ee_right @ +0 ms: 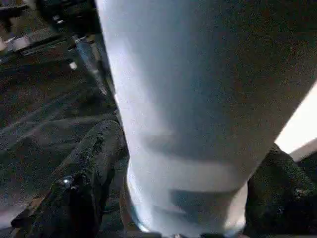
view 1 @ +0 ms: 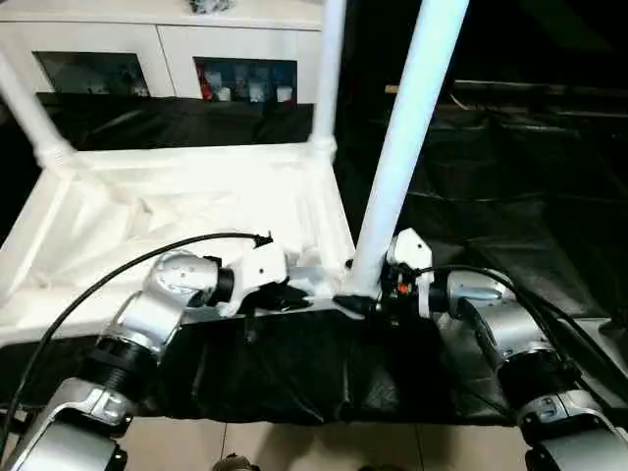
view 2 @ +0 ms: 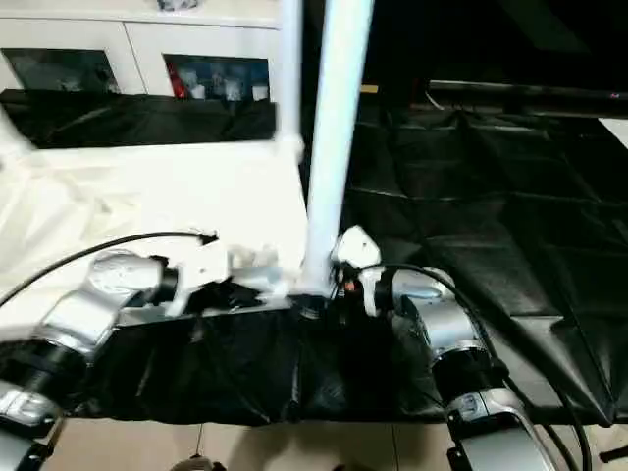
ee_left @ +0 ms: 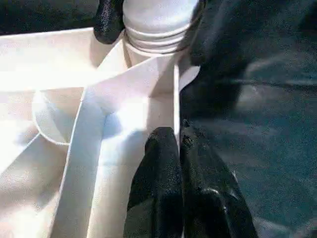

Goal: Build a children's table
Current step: Rotate leg to tighten

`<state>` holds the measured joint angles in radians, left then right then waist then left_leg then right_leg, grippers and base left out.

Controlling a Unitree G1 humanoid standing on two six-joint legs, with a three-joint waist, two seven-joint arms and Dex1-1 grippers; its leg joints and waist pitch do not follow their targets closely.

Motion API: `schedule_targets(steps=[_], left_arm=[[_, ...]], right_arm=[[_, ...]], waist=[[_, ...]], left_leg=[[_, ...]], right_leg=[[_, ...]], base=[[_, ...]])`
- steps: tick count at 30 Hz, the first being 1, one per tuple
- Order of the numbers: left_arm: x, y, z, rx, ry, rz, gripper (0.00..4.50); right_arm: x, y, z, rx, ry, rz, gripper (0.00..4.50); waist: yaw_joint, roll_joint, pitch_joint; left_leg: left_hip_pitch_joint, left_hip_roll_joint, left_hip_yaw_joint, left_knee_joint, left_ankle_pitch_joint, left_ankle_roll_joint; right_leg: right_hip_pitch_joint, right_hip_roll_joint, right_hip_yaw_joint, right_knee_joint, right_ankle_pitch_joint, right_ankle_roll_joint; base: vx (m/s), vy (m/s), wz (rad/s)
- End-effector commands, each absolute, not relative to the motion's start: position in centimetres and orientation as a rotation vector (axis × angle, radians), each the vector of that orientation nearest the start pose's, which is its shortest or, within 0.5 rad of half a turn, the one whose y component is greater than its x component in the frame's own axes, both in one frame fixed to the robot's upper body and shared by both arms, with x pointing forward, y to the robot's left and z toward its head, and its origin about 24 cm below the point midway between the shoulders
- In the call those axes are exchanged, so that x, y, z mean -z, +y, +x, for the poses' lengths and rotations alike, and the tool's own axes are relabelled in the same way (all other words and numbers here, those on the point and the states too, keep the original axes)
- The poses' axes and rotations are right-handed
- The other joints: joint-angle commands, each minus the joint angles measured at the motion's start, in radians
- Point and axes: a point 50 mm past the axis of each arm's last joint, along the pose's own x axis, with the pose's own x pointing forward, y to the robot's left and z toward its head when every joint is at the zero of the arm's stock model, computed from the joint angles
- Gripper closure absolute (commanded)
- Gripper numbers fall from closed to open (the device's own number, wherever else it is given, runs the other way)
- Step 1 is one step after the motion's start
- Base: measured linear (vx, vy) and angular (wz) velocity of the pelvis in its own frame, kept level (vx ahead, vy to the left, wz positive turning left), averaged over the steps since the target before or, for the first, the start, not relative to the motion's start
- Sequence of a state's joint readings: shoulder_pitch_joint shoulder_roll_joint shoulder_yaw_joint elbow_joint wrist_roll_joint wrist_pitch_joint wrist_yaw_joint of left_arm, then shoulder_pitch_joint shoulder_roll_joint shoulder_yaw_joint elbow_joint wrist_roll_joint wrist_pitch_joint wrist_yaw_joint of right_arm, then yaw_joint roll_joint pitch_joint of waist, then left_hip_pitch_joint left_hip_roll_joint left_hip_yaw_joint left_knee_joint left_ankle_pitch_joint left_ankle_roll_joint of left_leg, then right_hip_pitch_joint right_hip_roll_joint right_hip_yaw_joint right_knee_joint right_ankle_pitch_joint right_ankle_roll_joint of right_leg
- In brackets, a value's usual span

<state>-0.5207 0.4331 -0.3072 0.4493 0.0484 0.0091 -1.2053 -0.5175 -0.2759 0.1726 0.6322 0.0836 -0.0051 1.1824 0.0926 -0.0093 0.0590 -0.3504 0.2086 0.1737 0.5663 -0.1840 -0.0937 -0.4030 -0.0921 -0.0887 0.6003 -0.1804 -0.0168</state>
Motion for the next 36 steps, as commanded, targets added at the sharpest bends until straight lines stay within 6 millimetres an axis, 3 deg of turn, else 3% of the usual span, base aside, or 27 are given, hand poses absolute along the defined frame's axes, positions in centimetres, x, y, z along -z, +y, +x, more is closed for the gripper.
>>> schedule_targets(steps=[1,8,15,16,17,18,21,23,25,26,29,32,34,36], left_arm=[[-5.6,12.7,30.2,1.400,0.342,0.568,4.50],[-5.7,13.4,30.2,1.403,0.358,0.564,4.50],[-5.5,13.2,30.3,1.378,0.352,0.567,4.50],[-5.5,12.9,30.7,1.329,0.346,0.571,4.50],[-5.5,12.8,30.8,1.322,0.346,0.572,4.50],[-5.3,12.2,31.5,1.243,0.347,0.582,4.50],[-5.2,10.5,32.0,1.177,0.334,0.531,4.50],[-5.3,9.3,32.3,1.148,0.319,0.515,4.50],[-5.1,7.4,32.4,1.127,0.311,0.490,4.50],[-5.1,6.7,32.4,1.118,0.306,0.484,4.50],[-5.1,4.8,32.3,1.105,0.284,0.485,4.50],[-5.2,4.1,32.2,1.104,0.272,0.484,4.50],[-5.2,4.1,32.2,1.104,0.269,0.481,4.50],[-5.3,4.8,32.1,1.116,0.260,0.491,4.50]], right_arm=[[-3.8,-9.8,29.5,-1.502,0.302,-0.188,1.14],[-4.0,-9.9,29.1,-1.590,0.335,-0.172,1.70],[-3.8,-9.9,29.1,-1.506,0.308,-0.106,1.78],[-3.7,-9.8,29.9,-1.368,0.271,-0.092,1.78],[-3.7,-9.8,30.0,-1.354,0.270,-0.090,1.78],[-3.2,-9.8,31.0,-1.171,0.289,-0.072,1.78],[-2.7,-9.7,32.1,-0.943,0.300,-0.052,1.79],[-2.4,-9.5,32.5,-0.830,0.310,-0.020,1.80],[-2.3,-8.7,32.9,-0.705,0.296,0.009,1.80],[-2.3,-8.3,33.1,-0.660,0.298,0.027,1.80],[-2.3,-6.6,33.4,-0.600,0.308,0.018,1.80],[-2.6,-6.0,33.6,-0.581,0.264,-0.055,1.80],[-2.7,-6.0,33.6,-0.577,0.263,-0.034,1.24],[-3.0,-6.4,33.8,-0.593,0.250,-0.011,1.10]], waist=[[0.002,0.001,-0.056],[0.009,-0.001,-0.059],[0.012,0.001,-0.060],[0.012,0.001,-0.061],[0.010,0.001,-0.058],[0.008,-0.002,-0.059],[-0.003,-0.003,-0.052],[-0.007,-0.005,-0.052],[-0.008,-0.011,-0.053],[-0.007,-0.008,-0.055],[-0.007,-0.014,-0.057],[-0.007,-0.018,-0.060],[-0.007,-0.016,-0.059],[-0.006,-0.018,-0.060]], left_leg=[[0.000,0.027,0.003,-0.063,-0.203,0.065],[-0.003,0.026,0.003,-0.060,-0.161,0.071],[0.000,0.027,0.003,-0.060,-0.164,0.068],[0.000,0.027,0.003,-0.060,-0.165,0.064],[0.000,0.027,0.001,-0.063,-0.180,0.054],[0.001,0.026,0.001,-0.065,-0.186,0.047],[0.008,0.021,-0.001,-0.070,-0.235,0.005],[0.002,0.021,-0.003,-0.071,-0.233,0.004],[0.003,0.020,-0.002,-0.070,-0.230,0.008],[0.005,0.020,-0.002,-0.069,-0.220,0.010],[0.000,0.019,-0.001,-0.068,-0.190,0.018],[-0.003,0.018,0.001,-0.064,-0.168,0.031],[-0.005,0.018,0.001,-0.065,-0.161,0.040],[-0.004,0.018,0.001,-0.065,-0.160,0.046]], right_leg=[[0.052,-0.053,0.051,-0.064,-0.206,-0.230],[0.055,-0.054,0.051,-0.057,-0.156,-0.240],[0.055,-0.053,0.050,-0.058,-0.158,-0.238],[0.054,-0.054,0.051,-0.059,-0.163,-0.236],[0.052,-0.056,0.051,-0.062,-0.189,-0.230],[0.053,-0.055,0.050,-0.063,-0.208,-0.224],[0.046,-0.058,0.052,-0.081,-0.358,-0.177],[0.047,-0.058,0.053,-0.085,-0.379,-0.155],[0.045,-0.058,0.052,-0.087,-0.382,-0.144],[0.043,-0.058,0.053,-0.086,-0.370,-0.144],[0.045,-0.056,0.052,-0.082,-0.323,-0.149],[0.047,-0.056,0.052,-0.076,-0.274,-0.154],[0.049,-0.055,0.052,-0.074,-0.256,-0.156],[0.049,-0.056,0.052,-0.073,-0.251,-0.158]], base=[[0.000,0.000,0.00],[0.000,0.000,0.00],[0.000,0.000,0.00],[0.000,0.000,0.00],[0.000,0.000,0.00],[0.000,0.000,0.00],[0.000,0.000,0.00],[0.000,0.000,0.00],[0.000,0.000,0.00],[0.000,0.000,0.00],[0.000,0.000,0.00],[0.000,0.000,0.00],[0.000,0.000,0.00],[0.000,0.000,0.00]])
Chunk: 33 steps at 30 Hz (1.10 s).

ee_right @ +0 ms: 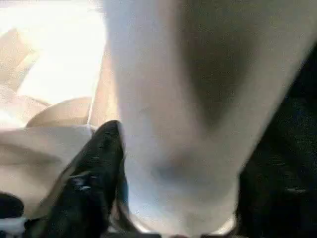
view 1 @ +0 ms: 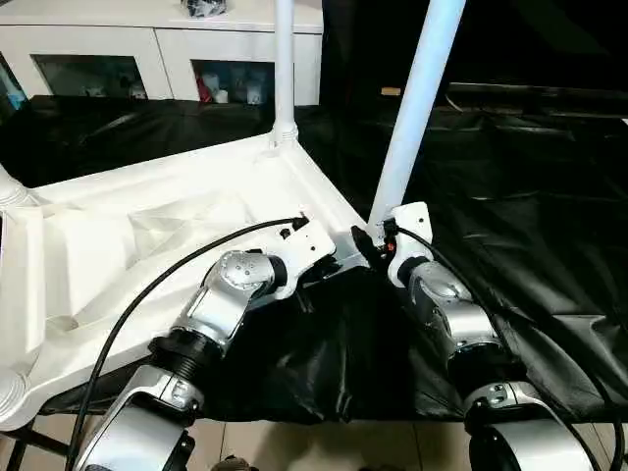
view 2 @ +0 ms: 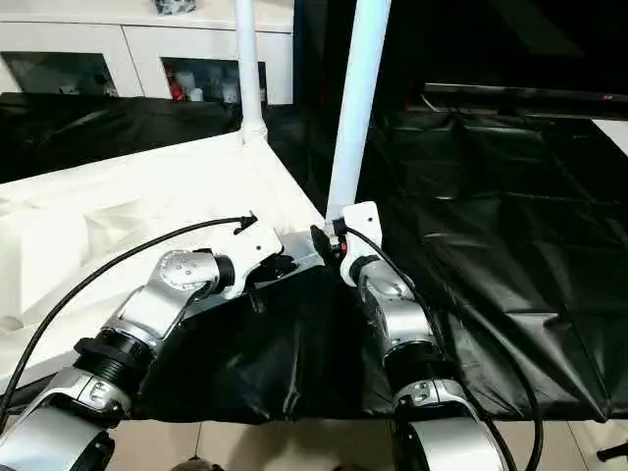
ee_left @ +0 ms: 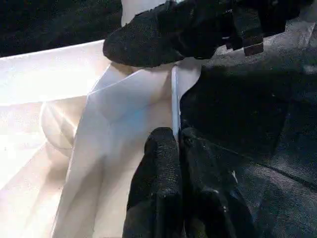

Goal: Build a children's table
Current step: Rotate leg to tighten

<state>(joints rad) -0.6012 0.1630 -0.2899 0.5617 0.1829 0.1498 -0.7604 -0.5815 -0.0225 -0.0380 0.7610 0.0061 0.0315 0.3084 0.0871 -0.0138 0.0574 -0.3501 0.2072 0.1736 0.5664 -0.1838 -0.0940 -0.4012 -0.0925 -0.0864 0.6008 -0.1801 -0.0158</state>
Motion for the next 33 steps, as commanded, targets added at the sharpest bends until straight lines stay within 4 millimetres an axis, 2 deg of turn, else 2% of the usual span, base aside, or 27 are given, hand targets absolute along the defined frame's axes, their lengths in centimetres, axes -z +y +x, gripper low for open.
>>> schedule_targets(steps=[1,4,7,9,10,11,12,13,15,17,18,19,21,24,26,27,30,31,33], left_arm=[[-5.3,5.0,32.0,1.122,0.258,0.492,4.50],[-5.2,6.1,31.7,1.166,0.259,0.506,4.50],[-5.1,6.7,31.5,1.179,0.276,0.498,4.50],[-5.3,7.7,31.3,1.221,0.274,0.511,4.50],[-5.3,8.0,31.3,1.232,0.274,0.514,4.50],[-5.4,8.6,31.2,1.253,0.277,0.515,4.50],[-5.4,8.6,31.2,1.253,0.277,0.515,4.50],[-5.5,9.1,31.1,1.274,0.283,0.515,4.50],[-5.5,9.7,30.9,1.308,0.292,0.522,4.50],[-5.6,10.1,30.7,1.341,0.300,0.529,4.50],[-5.6,10.1,30.7,1.341,0.300,0.529,4.50],[-5.7,10.7,30.5,1.377,0.315,0.533,4.50],[-5.8,10.9,30.4,1.394,0.321,0.538,4.50],[-5.8,11.6,30.2,1.430,0.339,0.546,4.50],[-5.8,12.3,30.2,1.443,0.362,0.553,4.50],[-5.8,12.4,30.3,1.443,0.366,0.556,4.50],[-5.9,12.7,30.3,1.445,0.373,0.558,4.50],[-5.9,12.9,30.3,1.445,0.378,0.560,4.50],[-5.9,13.1,30.3,1.437,0.383,0.562,4.50]], right_arm=[[-3.1,-6.5,33.8,-0.602,0.241,-0.016,1.08],[-3.4,-7.2,33.8,-0.681,0.208,-0.074,1.08],[-3.3,-7.5,33.6,-0.732,0.209,-0.085,1.08],[-3.5,-8.0,33.3,-0.841,0.198,-0.091,1.08],[-3.6,-8.1,33.0,-0.882,0.196,-0.098,1.08],[-3.6,-8.3,32.6,-0.969,0.193,-0.116,1.08],[-3.6,-8.3,32.6,-0.969,0.193,-0.116,1.08],[-3.6,-8.6,32.0,-1.059,0.200,-0.128,1.08],[-3.5,-8.9,31.1,-1.173,0.216,-0.138,1.08],[-3.4,-9.3,30.4,-1.269,0.237,-0.138,1.08],[-3.4,-9.3,30.4,-1.269,0.237,-0.138,1.08],[-3.5,-9.5,29.7,-1.371,0.262,-0.123,1.08],[-3.6,-9.5,29.4,-1.423,0.273,-0.121,1.08],[-3.8,-9.7,28.6,-1.527,0.297,-0.127,1.08],[-3.8,-9.7,28.2,-1.601,0.336,-0.135,1.40],[-3.8,-9.7,28.1,-1.613,0.341,-0.139,1.40],[-3.8,-9.7,28.0,-1.630,0.349,-0.140,1.66],[-3.8,-9.6,27.9,-1.639,0.352,-0.138,1.66],[-3.8,-9.5,27.9,-1.649,0.357,-0.134,1.76]], waist=[[-0.001,-0.012,-0.058],[-0.001,-0.013,-0.061],[-0.003,-0.014,-0.062],[-0.003,-0.013,-0.063],[-0.003,-0.012,-0.063],[-0.002,-0.006,-0.063],[-0.002,-0.008,-0.063],[-0.001,-0.004,-0.062],[0.002,-0.003,-0.061],[0.007,0.003,-0.057],[0.008,0.002,-0.057],[0.008,0.002,-0.055],[0.011,0.001,-0.055],[0.014,0.002,-0.054],[0.016,0.002,-0.055],[0.017,0.002,-0.056],[0.020,-0.005,-0.054],[0.021,-0.011,-0.053],[0.022,-0.009,-0.052]], left_leg=[[-0.004,0.020,0.002,-0.064,-0.168,0.047],[-0.008,0.020,0.000,-0.064,-0.159,0.049],[-0.008,0.020,0.002,-0.059,-0.125,0.065],[-0.009,0.020,0.002,-0.057,-0.111,0.077],[-0.009,0.020,0.003,-0.056,-0.108,0.083],[-0.007,0.020,0.004,-0.054,-0.105,0.097],[-0.006,0.021,0.004,-0.053,-0.102,0.102],[-0.005,0.022,0.004,-0.054,-0.102,0.108],[-0.005,0.024,0.004,-0.054,-0.119,0.109],[-0.001,0.026,0.005,-0.057,-0.160,0.097],[-0.001,0.028,0.004,-0.058,-0.170,0.093],[0.000,0.028,0.004,-0.061,-0.193,0.083],[0.000,0.029,0.003,-0.062,-0.208,0.076],[0.002,0.029,0.003,-0.061,-0.205,0.067],[0.000,0.028,0.003,-0.061,-0.190,0.072],[-0.001,0.029,0.002,-0.061,-0.181,0.073],[-0.001,0.029,0.003,-0.061,-0.173,0.072],[-0.002,0.028,0.004,-0.061,-0.174,0.071],[-0.002,0.028,0.002,-0.062,-0.174,0.067]], right_leg=[[0.047,-0.056,0.050,-0.075,-0.257,-0.159],[0.052,-0.057,0.049,-0.071,-0.242,-0.160],[0.052,-0.055,0.050,-0.062,-0.169,-0.187],[0.055,-0.054,0.050,-0.058,-0.132,-0.204],[0.055,-0.054,0.050,-0.056,-0.119,-0.210],[0.055,-0.052,0.050,-0.053,-0.084,-0.225],[0.055,-0.051,0.051,-0.052,-0.068,-0.229],[0.054,-0.050,0.050,-0.050,-0.056,-0.239],[0.056,-0.051,0.050,-0.051,-0.063,-0.244],[0.054,-0.051,0.049,-0.057,-0.116,-0.243],[0.054,-0.052,0.049,-0.059,-0.130,-0.242],[0.053,-0.051,0.048,-0.062,-0.166,-0.238],[0.053,-0.051,0.048,-0.063,-0.190,-0.231],[0.051,-0.053,0.050,-0.065,-0.206,-0.222],[0.052,-0.050,0.050,-0.061,-0.182,-0.229],[0.053,-0.051,0.049,-0.060,-0.174,-0.229],[0.051,-0.053,0.050,-0.060,-0.175,-0.233],[0.051,-0.054,0.050,-0.062,-0.191,-0.228],[0.051,-0.056,0.050,-0.062,-0.217,-0.218]], base=[[0.000,0.000,0.00],[0.000,0.000,0.00],[0.000,0.000,0.00],[0.000,0.000,0.00],[0.000,0.000,0.00],[0.000,0.000,0.00],[0.000,0.000,0.00],[0.000,0.000,0.00],[0.000,0.000,0.00],[0.000,0.000,0.00],[0.000,0.000,0.00],[0.000,0.000,0.00],[0.000,0.000,0.00],[0.000,0.000,0.00],[0.000,0.000,0.00],[0.000,0.000,0.00],[0.000,0.000,0.00],[0.000,0.000,0.00],[0.000,0.000,0.00]])
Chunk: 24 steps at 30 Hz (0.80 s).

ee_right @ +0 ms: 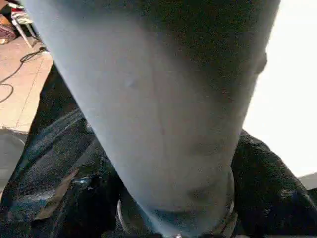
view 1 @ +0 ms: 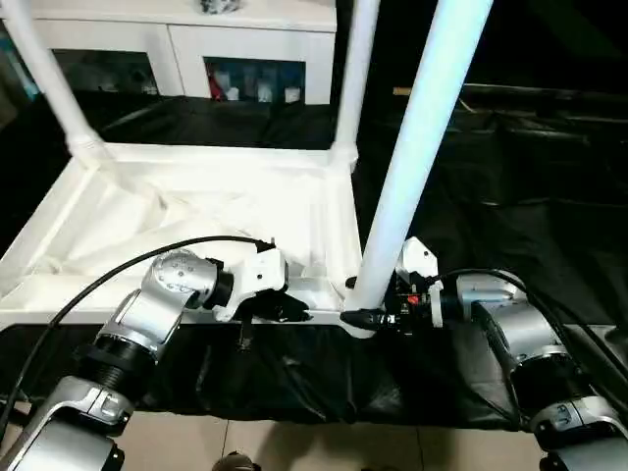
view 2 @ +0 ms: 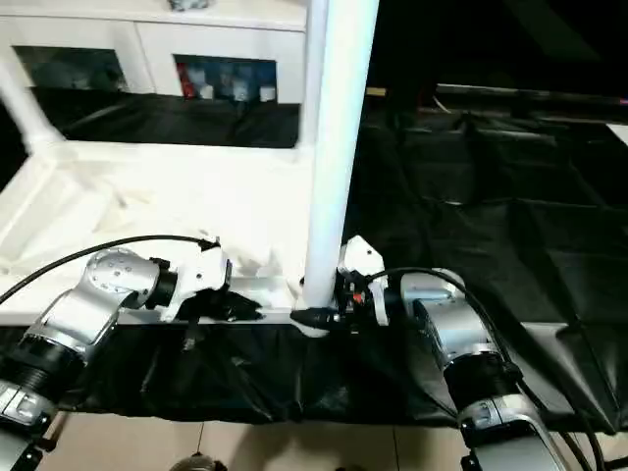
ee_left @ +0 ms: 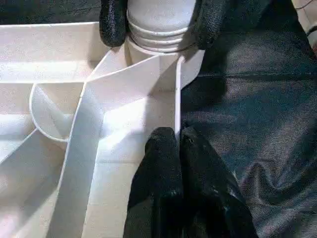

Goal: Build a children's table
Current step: Rotate leg to tighten

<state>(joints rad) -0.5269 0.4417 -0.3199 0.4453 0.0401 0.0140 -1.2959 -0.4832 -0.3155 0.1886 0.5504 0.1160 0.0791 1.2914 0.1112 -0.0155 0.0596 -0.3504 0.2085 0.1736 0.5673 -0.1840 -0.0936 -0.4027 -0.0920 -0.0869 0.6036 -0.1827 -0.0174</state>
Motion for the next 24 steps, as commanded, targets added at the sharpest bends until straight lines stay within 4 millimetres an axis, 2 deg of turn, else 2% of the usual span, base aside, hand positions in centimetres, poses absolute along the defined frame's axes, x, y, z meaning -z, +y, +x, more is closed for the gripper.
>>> schedule_targets(steps=[1,6,7,8,9,10,13,15,16,18,19,20,24], left_arm=[[-5.9,13.2,30.3,1.432,0.383,0.562,4.50],[-5.7,13.1,30.2,1.405,0.373,0.552,4.50],[-5.5,12.8,30.5,1.354,0.366,0.551,4.50],[-5.5,12.8,30.5,1.354,0.366,0.551,4.50],[-5.4,12.5,30.9,1.294,0.364,0.554,4.50],[-5.4,12.1,31.2,1.257,0.360,0.546,4.50],[-5.5,10.9,31.8,1.196,0.345,0.520,4.50],[-5.7,8.8,32.3,1.135,0.323,0.491,4.50],[-5.7,8.0,32.4,1.115,0.317,0.485,4.50],[-5.6,6.6,32.6,1.071,0.306,0.485,4.50],[-5.7,6.1,32.8,1.049,0.301,0.483,4.50],[-5.7,5.6,32.8,1.031,0.296,0.481,4.50],[-5.5,4.4,32.7,1.026,0.275,0.512,4.50]], right_arm=[[-3.8,-9.4,27.9,-1.651,0.357,-0.133,1.78],[-3.7,-9.2,28.3,-1.573,0.329,-0.105,1.85],[-3.7,-9.0,29.1,-1.439,0.286,-0.089,1.85],[-3.7,-9.0,29.1,-1.439,0.286,-0.089,1.85],[-3.6,-9.0,30.0,-1.304,0.263,-0.082,1.86],[-3.5,-9.0,30.5,-1.218,0.256,-0.068,1.86],[-3.2,-9.1,31.6,-1.035,0.257,-0.065,1.87],[-2.9,-8.8,32.7,-0.821,0.246,-0.041,1.87],[-2.9,-8.5,32.9,-0.764,0.234,-0.016,1.87],[-2.9,-7.6,33.4,-0.647,0.225,0.013,1.87],[-2.8,-7.3,33.6,-0.591,0.235,0.002,1.87],[-2.7,-7.0,33.8,-0.541,0.241,-0.005,1.87],[-3.0,-5.9,34.3,-0.450,0.229,-0.005,1.87]], waist=[[-0.002,-0.010,-0.056],[-0.001,-0.010,-0.059],[-0.001,-0.006,-0.061],[-0.003,-0.006,-0.059],[-0.006,-0.009,-0.057],[-0.010,-0.002,-0.056],[-0.016,-0.003,-0.054],[-0.026,-0.002,-0.052],[-0.025,-0.002,-0.054],[-0.023,-0.004,-0.056],[-0.023,0.012,-0.057],[-0.024,0.005,-0.059],[-0.022,0.009,-0.065]], left_leg=[[-0.001,0.028,0.002,-0.063,-0.171,0.066],[-0.001,0.028,0.003,-0.062,-0.156,0.065],[-0.001,0.027,0.002,-0.062,-0.156,0.061],[-0.001,0.027,0.003,-0.063,-0.161,0.056],[-0.002,0.026,0.001,-0.066,-0.179,0.044],[0.003,0.025,0.001,-0.068,-0.201,0.025],[0.006,0.022,-0.004,-0.071,-0.244,0.003],[0.003,0.021,-0.004,-0.073,-0.250,-0.002],[0.006,0.021,-0.005,-0.071,-0.248,-0.008],[0.004,0.020,-0.004,-0.070,-0.230,-0.001],[0.002,0.019,-0.005,-0.070,-0.216,-0.002],[0.001,0.019,-0.003,-0.068,-0.198,-0.004],[-0.005,0.014,-0.002,-0.061,-0.148,0.021]], right_leg=[[0.051,-0.056,0.051,-0.065,-0.218,-0.213],[0.052,-0.057,0.051,-0.064,-0.211,-0.210],[0.052,-0.058,0.051,-0.064,-0.213,-0.208],[0.049,-0.058,0.052,-0.066,-0.220,-0.206],[0.050,-0.058,0.051,-0.069,-0.257,-0.196],[0.046,-0.060,0.053,-0.075,-0.301,-0.185],[0.045,-0.062,0.050,-0.087,-0.398,-0.154],[0.042,-0.060,0.052,-0.091,-0.414,-0.139],[0.040,-0.059,0.052,-0.090,-0.404,-0.140],[0.043,-0.059,0.052,-0.088,-0.375,-0.144],[0.042,-0.056,0.053,-0.084,-0.330,-0.154],[0.044,-0.053,0.052,-0.079,-0.276,-0.164],[0.051,-0.051,0.051,-0.065,-0.154,-0.189]], base=[[0.000,0.000,0.00],[0.000,0.000,0.00],[0.000,0.000,0.00],[0.000,0.000,0.00],[0.000,0.000,0.00],[0.000,0.000,0.00],[0.000,0.000,0.00],[0.000,0.000,0.00],[0.000,0.000,0.00],[0.000,0.000,0.00],[0.000,0.000,0.00],[0.000,0.000,0.00],[0.000,0.000,0.00]])
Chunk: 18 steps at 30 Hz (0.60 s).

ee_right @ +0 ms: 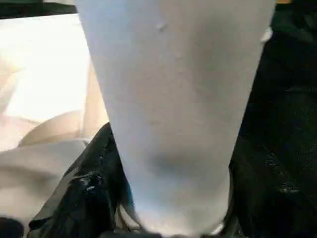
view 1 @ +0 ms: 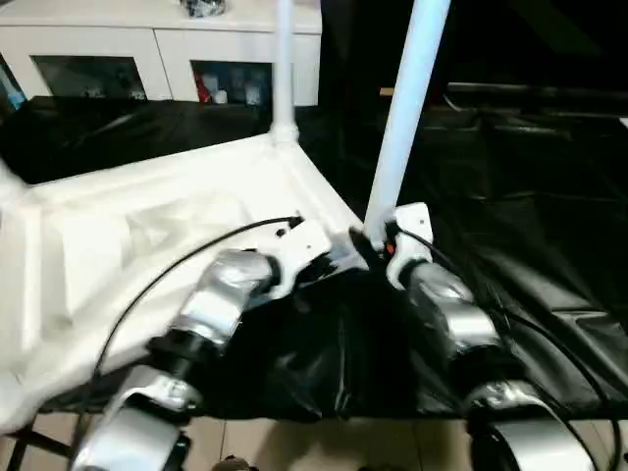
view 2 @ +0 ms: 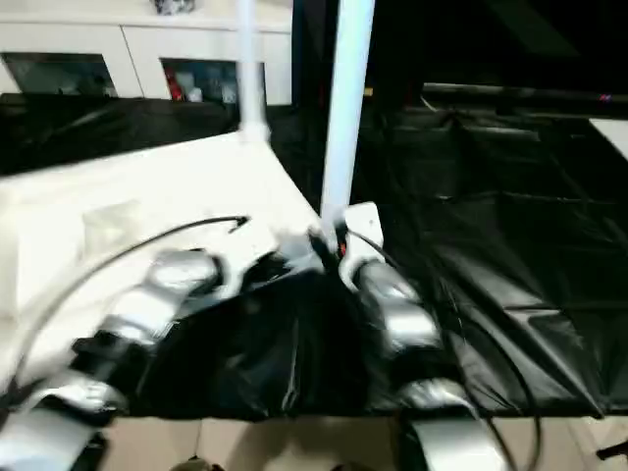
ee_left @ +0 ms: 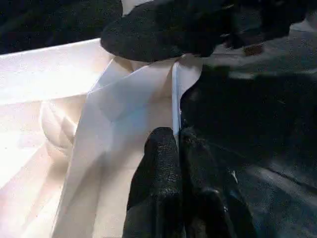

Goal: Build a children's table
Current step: Rotate leg to tighten

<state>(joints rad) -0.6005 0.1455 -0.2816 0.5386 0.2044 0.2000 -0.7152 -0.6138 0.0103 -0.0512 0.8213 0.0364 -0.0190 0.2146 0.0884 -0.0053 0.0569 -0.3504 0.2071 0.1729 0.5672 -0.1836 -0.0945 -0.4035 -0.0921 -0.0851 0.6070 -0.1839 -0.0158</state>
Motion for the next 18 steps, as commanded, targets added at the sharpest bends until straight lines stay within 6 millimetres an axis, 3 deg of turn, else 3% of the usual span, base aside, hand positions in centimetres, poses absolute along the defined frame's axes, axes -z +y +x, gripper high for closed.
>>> schedule_targets(steps=[1,2,3,5,6,8,9,11,14,18], left_arm=[[-5.6,4.2,32.6,1.028,0.265,0.511,4.50],[-5.6,4.2,32.5,1.033,0.261,0.508,4.50],[-5.6,4.2,32.5,1.036,0.257,0.505,4.50],[-5.5,4.4,32.5,1.023,0.256,0.510,4.50],[-5.5,4.8,32.3,1.034,0.251,0.508,4.50],[-5.4,5.4,32.1,1.056,0.247,0.512,4.50],[-5.4,5.6,32.0,1.067,0.247,0.511,4.50],[-5.4,6.9,31.7,1.113,0.249,0.520,4.50],[-5.3,7.8,31.4,1.150,0.259,0.522,4.50],[-5.3,7.8,31.4,1.150,0.259,0.522,4.50]], right_arm=[[-3.2,-5.8,34.4,-0.433,0.209,0.002,1.87],[-3.3,-5.8,34.4,-0.432,0.195,0.023,1.87],[-3.5,-5.8,34.5,-0.423,0.178,0.051,1.52],[-3.5,-5.9,34.7,-0.396,0.171,0.060,1.31],[-3.6,-6.1,34.8,-0.401,0.160,0.049,1.15],[-3.9,-6.4,34.8,-0.430,0.139,0.008,1.12],[-4.0,-6.5,34.9,-0.441,0.129,-0.004,1.12],[-4.4,-7.2,34.9,-0.516,0.096,-0.041,1.12],[-4.7,-7.6,34.9,-0.592,0.082,-0.062,1.12],[-4.7,-7.6,34.9,-0.592,0.082,-0.062,1.12]], waist=[[0.001,0.003,-0.063],[0.002,0.002,-0.064],[0.002,0.002,-0.065],[0.001,0.003,-0.062],[0.000,-0.004,-0.061],[-0.001,0.001,-0.059],[-0.001,-0.005,-0.059],[-0.002,-0.005,-0.063],[-0.003,-0.003,-0.064],[-0.005,-0.002,-0.060]], left_leg=[[-0.007,0.015,-0.002,-0.061,-0.142,0.026],[-0.007,0.014,0.000,-0.058,-0.131,0.037],[-0.007,0.015,0.001,-0.058,-0.132,0.043],[-0.006,0.016,0.001,-0.059,-0.142,0.052],[-0.005,0.017,0.002,-0.060,-0.151,0.053],[-0.005,0.017,0.001,-0.063,-0.179,0.046],[-0.005,0.018,0.001,-0.063,-0.180,0.046],[-0.010,0.018,-0.001,-0.060,-0.141,0.059],[-0.009,0.018,0.004,-0.053,-0.103,0.091],[-0.006,0.020,0.004,-0.056,-0.118,0.085]], right_leg=[[0.055,-0.050,0.048,-0.065,-0.136,-0.195],[0.056,-0.050,0.048,-0.063,-0.098,-0.205],[0.056,-0.051,0.049,-0.062,-0.090,-0.208],[0.055,-0.052,0.048,-0.064,-0.099,-0.216],[0.054,-0.050,0.048,-0.067,-0.114,-0.214],[0.054,-0.053,0.048,-0.071,-0.168,-0.204],[0.054,-0.053,0.048,-0.072,-0.173,-0.200],[0.059,-0.053,0.048,-0.061,-0.115,-0.207],[0.057,-0.052,0.050,-0.053,-0.039,-0.235],[0.056,-0.051,0.050,-0.056,-0.069,-0.241]], base=[[0.000,0.000,0.00],[0.000,0.000,0.00],[0.000,0.000,0.00],[0.000,0.000,0.00],[0.000,0.000,0.00],[0.000,0.000,0.00],[0.000,0.000,0.00],[0.000,0.000,0.00],[0.000,0.000,0.00],[0.000,0.000,0.00]])
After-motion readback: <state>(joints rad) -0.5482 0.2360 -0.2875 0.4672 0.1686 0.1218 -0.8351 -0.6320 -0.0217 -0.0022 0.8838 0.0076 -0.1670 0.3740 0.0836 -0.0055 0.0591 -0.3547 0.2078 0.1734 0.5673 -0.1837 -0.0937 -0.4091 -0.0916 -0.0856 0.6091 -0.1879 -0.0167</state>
